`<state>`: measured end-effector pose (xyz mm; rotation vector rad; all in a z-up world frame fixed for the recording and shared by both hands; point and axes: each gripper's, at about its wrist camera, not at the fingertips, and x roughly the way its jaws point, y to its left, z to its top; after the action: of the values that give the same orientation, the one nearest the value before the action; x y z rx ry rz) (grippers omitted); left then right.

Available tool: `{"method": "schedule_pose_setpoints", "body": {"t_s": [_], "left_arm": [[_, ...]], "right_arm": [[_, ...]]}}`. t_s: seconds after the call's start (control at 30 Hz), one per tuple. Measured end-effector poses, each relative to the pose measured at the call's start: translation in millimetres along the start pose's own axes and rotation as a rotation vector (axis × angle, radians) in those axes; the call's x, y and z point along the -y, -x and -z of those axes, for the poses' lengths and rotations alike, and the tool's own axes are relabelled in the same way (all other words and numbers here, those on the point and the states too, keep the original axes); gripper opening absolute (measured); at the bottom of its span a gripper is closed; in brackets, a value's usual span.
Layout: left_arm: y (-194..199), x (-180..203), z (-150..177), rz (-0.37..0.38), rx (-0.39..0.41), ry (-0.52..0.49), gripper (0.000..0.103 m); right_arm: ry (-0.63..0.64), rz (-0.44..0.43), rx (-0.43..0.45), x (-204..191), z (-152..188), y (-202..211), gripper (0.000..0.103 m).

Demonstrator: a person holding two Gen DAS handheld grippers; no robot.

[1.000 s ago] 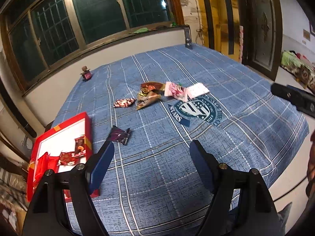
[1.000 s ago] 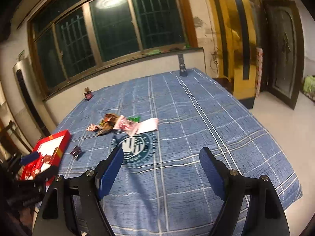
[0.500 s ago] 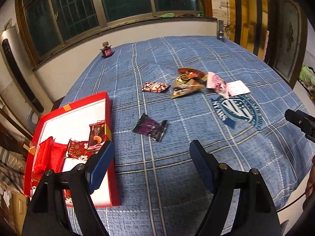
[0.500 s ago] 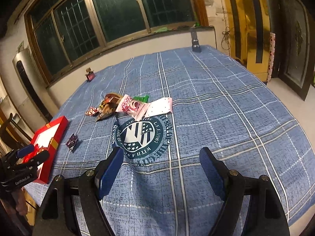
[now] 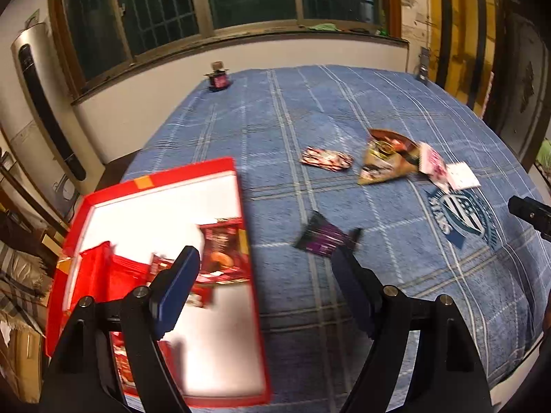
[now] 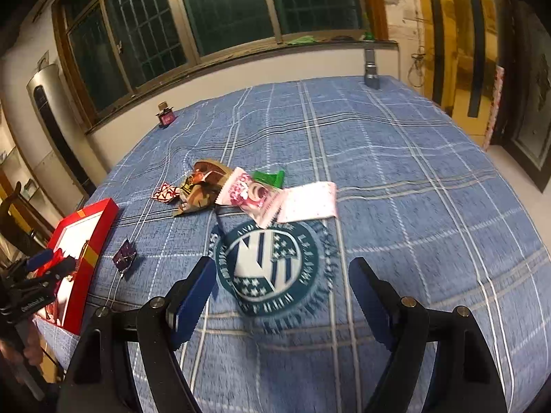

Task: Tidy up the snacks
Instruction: 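Withdraw both grippers and move the left toward the purple packet, then grasp the purple packet with the left gripper while the right grasps the pink Lotso packet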

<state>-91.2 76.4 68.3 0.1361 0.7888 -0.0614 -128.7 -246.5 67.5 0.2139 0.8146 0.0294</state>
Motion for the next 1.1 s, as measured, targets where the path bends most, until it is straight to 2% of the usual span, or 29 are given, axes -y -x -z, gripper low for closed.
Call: {"method": "schedule_pose_setpoints", "body": {"t_s": [0.17,0.33,0.53,0.67,0.9,0.97,1.0,1.1], "left_arm": [[-3.3,-17.6,-2.8,-0.013,-0.001,0.018,0.079],[-7.7,-11.2,-5.8,0.020,-0.009,-0.005,0.079],[-3.4,-3.3,-7.0,0.060,-0.009,-0.023,0.079],[-4.3,-4.1,-8.0,0.074,-0.038,-0.017,0.079],[-9.1,21.6,-19.6,0.112,-0.107,0.004,0.079],[-14.9,36.4,-23.1,0.114,-0.138,0.001,0.079],[-20.1,43.6,-25.0,0.107,-0.159,0.007,0.079],[-38.8,57.1,-28.3,0.073,-0.230,0.044,0.079]], "right_arm": [[0.010,-0.028,-0.026,-6.0,-12.5,-19.9,0.081],[0.055,-0.033,-0.033,-16.0,-25.2,-42.1,0.081],[0.237,-0.026,-0.039,-33.5,-45.9,-70.9,0.081],[0.388,-0.011,-0.056,-37.5,-61.1,-97.1,0.081],[0.490,-0.105,-0.128,-39.7,-69.0,-134.6,0.081],[0.467,-0.150,-0.126,-37.8,-68.3,-138.7,0.079],[0.446,-0.184,-0.123,-35.7,-66.9,-140.4,0.070],[0.421,-0.212,-0.109,-32.0,-61.1,-144.8,0.060]]}}
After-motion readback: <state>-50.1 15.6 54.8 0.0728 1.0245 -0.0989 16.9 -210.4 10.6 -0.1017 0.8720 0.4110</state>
